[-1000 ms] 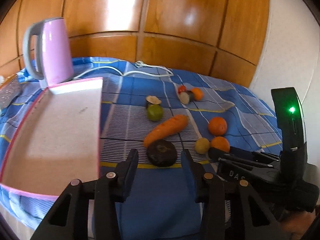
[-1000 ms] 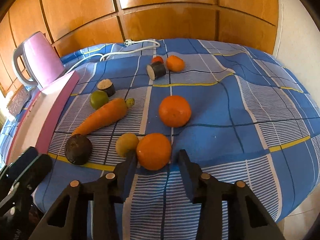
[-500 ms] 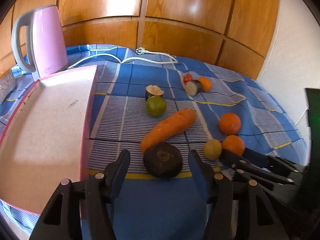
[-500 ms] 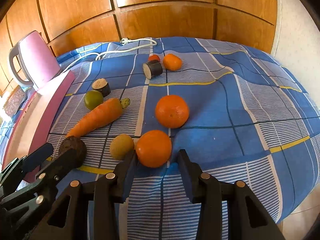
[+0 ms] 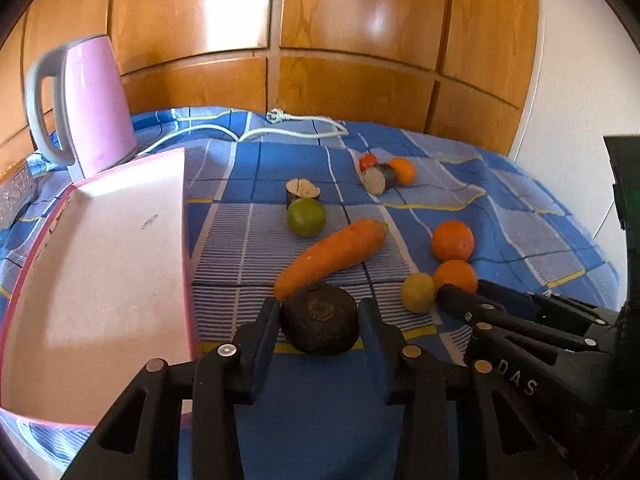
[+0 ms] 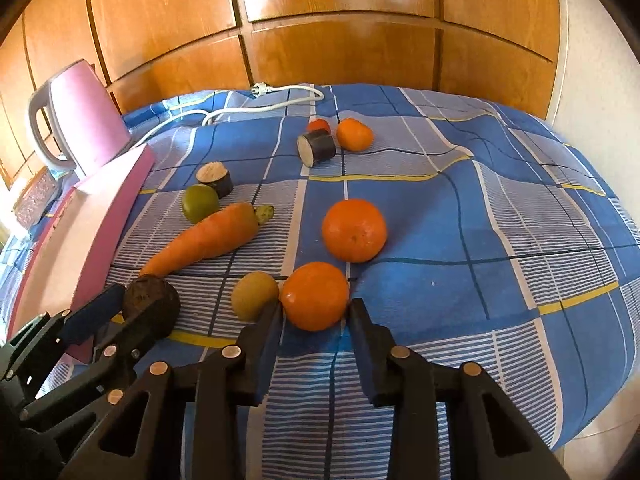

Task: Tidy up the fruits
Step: 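Grasp the dark round fruit with the left tool while the right tool grasps a tangerine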

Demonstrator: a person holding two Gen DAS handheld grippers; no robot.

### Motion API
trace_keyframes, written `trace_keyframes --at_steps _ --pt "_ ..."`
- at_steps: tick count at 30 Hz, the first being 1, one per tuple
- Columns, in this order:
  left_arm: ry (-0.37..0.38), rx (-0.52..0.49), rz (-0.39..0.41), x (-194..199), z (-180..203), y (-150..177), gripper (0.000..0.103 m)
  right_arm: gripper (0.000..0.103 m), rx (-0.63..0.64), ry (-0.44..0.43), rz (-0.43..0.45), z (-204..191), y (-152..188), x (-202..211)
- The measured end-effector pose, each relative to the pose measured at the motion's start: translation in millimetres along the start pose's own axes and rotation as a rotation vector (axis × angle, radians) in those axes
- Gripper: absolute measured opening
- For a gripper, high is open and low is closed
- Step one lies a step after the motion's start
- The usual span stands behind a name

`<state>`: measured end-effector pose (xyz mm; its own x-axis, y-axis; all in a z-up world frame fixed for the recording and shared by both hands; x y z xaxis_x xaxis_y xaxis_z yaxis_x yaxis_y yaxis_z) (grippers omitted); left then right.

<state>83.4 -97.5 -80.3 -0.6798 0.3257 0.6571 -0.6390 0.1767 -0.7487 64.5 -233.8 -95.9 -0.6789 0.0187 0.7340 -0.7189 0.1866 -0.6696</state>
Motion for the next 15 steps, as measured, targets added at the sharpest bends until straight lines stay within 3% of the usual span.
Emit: trace_keyframes --at_steps 6,10,15 --pt "0.000 0.022 0.052 15.7 -1.7 -6.4 0.040 0.021 0.003 -0.044 0.038 -5.4 -3.7 9.9" --pt "-0.005 0.023 0.079 24.5 -2.3 -8.6 0.040 0.020 0.013 -0.054 0.068 -7.4 -5.6 17.0" --pt "-0.004 0.040 0.076 27.0 -6.6 -7.3 0.040 0.023 -0.002 -0.038 0.034 -2.9 -2.8 10.0"
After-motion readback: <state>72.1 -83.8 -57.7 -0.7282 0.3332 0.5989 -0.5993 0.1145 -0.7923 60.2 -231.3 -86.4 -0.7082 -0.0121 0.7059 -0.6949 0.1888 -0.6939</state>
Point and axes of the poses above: each gripper's, at about its wrist camera, not at the fingertips, and x roughly against the way its jaws point, z to its right, y to its underside, the point moved 8 cm from there along -x, roughly the way its jaws point
